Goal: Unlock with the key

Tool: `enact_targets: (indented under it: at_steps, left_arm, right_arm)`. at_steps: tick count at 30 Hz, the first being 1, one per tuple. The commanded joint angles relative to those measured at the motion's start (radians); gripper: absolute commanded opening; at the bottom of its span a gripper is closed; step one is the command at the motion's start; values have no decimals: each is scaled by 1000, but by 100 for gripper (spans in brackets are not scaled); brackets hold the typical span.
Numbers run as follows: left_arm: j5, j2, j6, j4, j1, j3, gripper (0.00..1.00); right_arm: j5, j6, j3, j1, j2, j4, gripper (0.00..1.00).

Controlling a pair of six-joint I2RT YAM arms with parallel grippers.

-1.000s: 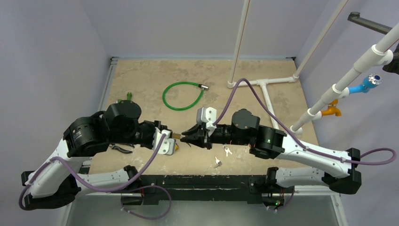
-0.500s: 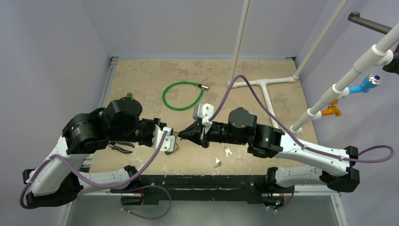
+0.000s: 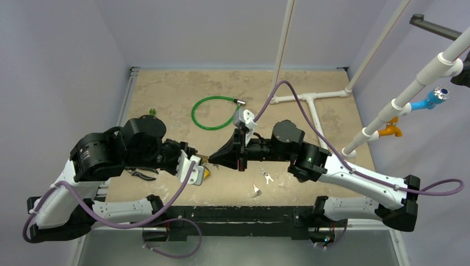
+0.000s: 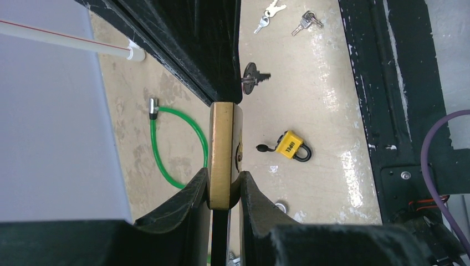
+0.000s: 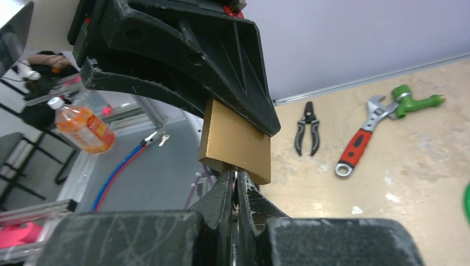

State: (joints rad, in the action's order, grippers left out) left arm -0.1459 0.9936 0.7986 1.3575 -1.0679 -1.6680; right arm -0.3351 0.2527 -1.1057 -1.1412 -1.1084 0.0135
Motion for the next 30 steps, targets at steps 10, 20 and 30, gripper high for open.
enact_targets:
  at_steps: [10, 20, 30]
  left_arm:
    - [-32, -39, 103, -199, -42, -66, 0]
    - [37, -103, 231, -331, -117, 25, 0]
    - [142, -175, 471, -493, -253, 200, 0]
  right_arm:
    - [-238, 218, 46, 115, -38, -30, 0]
    - [-350, 466, 156, 133, -80, 252, 0]
    - [-441, 683, 190, 168, -131, 485, 0]
